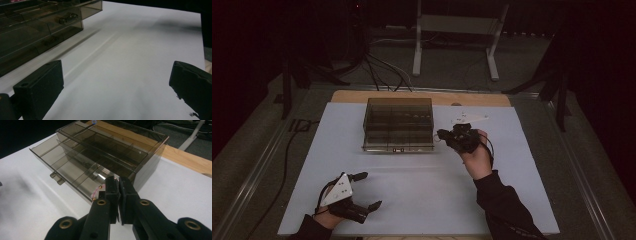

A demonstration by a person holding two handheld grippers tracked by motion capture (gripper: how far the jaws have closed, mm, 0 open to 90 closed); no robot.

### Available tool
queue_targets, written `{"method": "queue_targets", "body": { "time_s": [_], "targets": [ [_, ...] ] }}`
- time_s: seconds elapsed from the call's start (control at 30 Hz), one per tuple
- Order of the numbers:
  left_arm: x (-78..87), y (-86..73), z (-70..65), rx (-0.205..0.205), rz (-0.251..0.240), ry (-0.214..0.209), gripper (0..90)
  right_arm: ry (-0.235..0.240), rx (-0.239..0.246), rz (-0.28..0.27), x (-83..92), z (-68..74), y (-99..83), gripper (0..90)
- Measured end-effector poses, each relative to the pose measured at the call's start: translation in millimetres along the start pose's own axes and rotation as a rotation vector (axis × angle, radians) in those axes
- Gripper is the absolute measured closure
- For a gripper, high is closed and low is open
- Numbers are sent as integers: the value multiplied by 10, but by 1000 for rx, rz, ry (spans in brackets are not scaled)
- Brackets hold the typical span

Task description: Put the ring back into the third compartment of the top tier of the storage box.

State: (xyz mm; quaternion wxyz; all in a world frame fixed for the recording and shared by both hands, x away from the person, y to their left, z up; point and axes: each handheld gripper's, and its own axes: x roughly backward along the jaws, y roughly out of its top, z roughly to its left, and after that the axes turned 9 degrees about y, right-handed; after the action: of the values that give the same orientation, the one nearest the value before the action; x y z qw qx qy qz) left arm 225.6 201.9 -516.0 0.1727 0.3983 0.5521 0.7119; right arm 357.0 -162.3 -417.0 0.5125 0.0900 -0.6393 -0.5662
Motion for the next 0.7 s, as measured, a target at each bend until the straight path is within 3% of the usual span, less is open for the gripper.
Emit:
{"method": "queue_targets", "body": {
  "time_s": [0.7],
  "targets": [
    [3,4,3,5,-7,-3,6,40,22,8,-251,123,190,866]
  ]
}}
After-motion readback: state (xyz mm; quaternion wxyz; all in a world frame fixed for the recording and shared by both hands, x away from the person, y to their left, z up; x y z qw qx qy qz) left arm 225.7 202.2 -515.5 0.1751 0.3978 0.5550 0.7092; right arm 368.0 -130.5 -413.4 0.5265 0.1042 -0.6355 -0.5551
